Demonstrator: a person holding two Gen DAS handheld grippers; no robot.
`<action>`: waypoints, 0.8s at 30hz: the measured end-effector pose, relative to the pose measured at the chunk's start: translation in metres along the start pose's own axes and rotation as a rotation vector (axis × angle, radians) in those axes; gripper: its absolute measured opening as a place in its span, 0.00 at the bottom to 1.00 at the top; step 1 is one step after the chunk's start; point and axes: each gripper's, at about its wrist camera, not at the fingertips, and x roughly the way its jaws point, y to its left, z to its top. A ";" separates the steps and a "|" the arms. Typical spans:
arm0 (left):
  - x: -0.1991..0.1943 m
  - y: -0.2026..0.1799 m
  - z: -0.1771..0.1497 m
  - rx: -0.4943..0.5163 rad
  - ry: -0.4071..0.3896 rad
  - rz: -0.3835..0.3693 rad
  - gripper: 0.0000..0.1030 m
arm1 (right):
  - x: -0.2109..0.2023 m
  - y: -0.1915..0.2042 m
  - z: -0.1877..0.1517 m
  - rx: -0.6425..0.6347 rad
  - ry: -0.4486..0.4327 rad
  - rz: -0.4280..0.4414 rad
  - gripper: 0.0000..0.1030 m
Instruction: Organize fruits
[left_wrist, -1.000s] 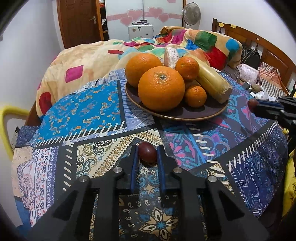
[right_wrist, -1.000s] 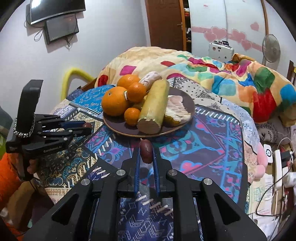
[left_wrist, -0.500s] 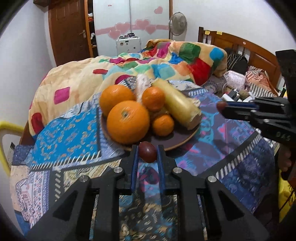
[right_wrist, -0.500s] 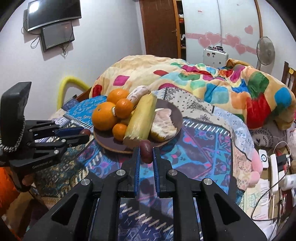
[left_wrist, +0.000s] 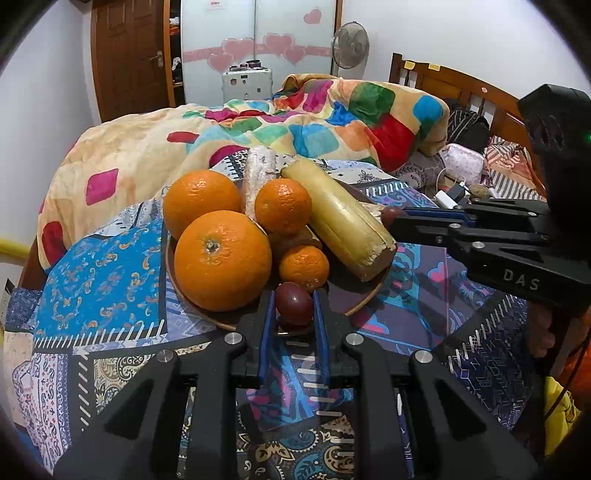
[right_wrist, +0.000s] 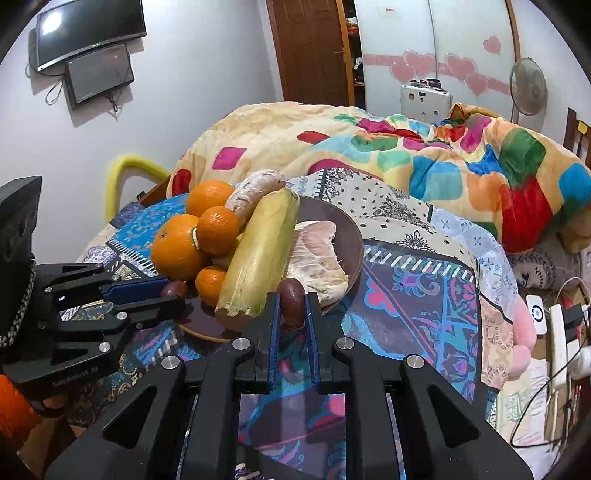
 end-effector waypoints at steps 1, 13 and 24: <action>0.000 0.000 0.000 -0.001 0.001 -0.001 0.19 | 0.001 0.000 0.000 -0.001 0.004 0.001 0.12; -0.007 0.004 -0.003 -0.012 -0.005 -0.002 0.34 | 0.006 -0.004 -0.002 0.003 0.026 -0.012 0.18; -0.097 0.004 -0.002 -0.069 -0.159 0.047 0.34 | -0.080 0.017 0.012 0.000 -0.138 -0.052 0.18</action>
